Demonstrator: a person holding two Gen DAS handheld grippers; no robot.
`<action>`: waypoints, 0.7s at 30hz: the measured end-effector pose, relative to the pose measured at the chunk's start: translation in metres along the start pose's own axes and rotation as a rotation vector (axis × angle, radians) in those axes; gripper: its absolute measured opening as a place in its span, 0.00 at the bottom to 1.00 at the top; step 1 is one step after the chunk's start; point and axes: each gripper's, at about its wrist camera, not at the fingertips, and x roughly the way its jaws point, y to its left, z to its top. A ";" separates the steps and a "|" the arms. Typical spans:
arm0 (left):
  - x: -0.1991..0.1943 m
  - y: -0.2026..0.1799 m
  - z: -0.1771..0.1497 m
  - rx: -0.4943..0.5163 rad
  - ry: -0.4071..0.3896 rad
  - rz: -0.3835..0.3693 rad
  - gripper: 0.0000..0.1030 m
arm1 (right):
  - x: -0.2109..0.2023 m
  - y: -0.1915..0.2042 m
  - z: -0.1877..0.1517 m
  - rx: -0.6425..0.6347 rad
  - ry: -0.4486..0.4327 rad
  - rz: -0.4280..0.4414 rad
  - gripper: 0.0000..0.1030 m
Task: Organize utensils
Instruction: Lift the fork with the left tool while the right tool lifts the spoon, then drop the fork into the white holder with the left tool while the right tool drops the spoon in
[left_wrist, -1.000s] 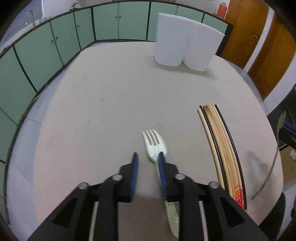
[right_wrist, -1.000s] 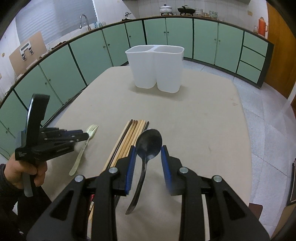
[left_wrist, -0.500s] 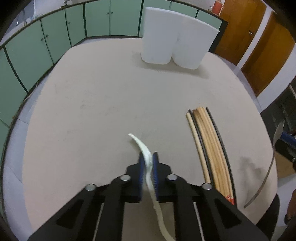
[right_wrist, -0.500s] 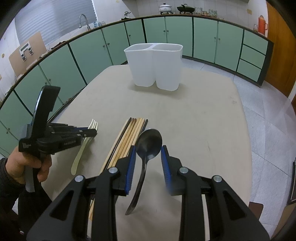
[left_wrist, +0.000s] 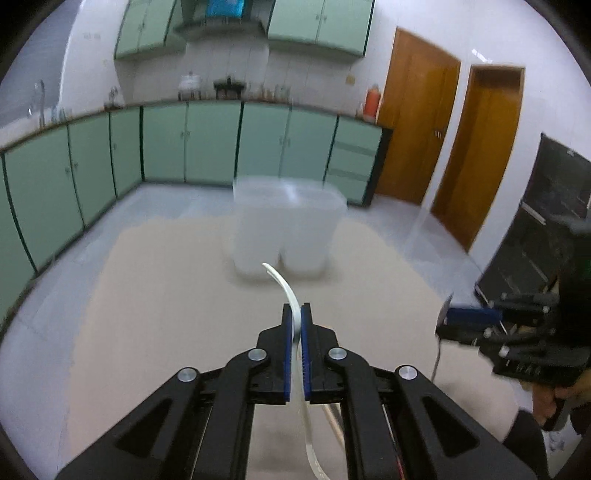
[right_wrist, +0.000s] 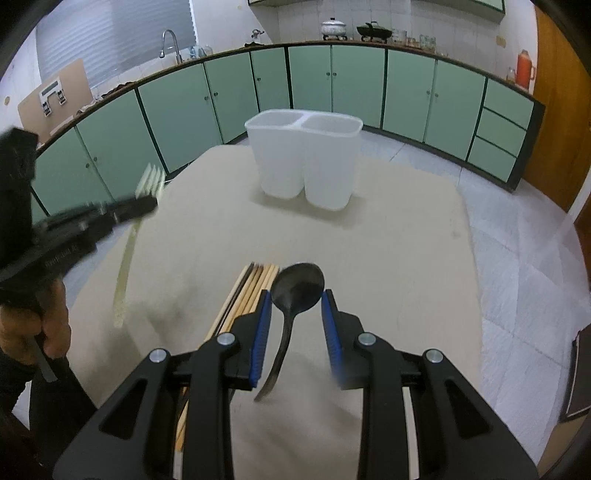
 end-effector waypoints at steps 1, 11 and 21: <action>-0.001 0.000 0.010 0.011 -0.036 0.008 0.04 | 0.000 -0.001 0.008 -0.003 -0.006 -0.002 0.26; 0.037 0.014 0.098 -0.025 -0.191 0.046 0.04 | 0.008 -0.024 0.089 0.032 -0.041 0.031 0.00; 0.058 0.029 0.097 -0.012 -0.239 0.123 0.04 | 0.051 -0.087 0.051 0.275 0.086 0.088 0.08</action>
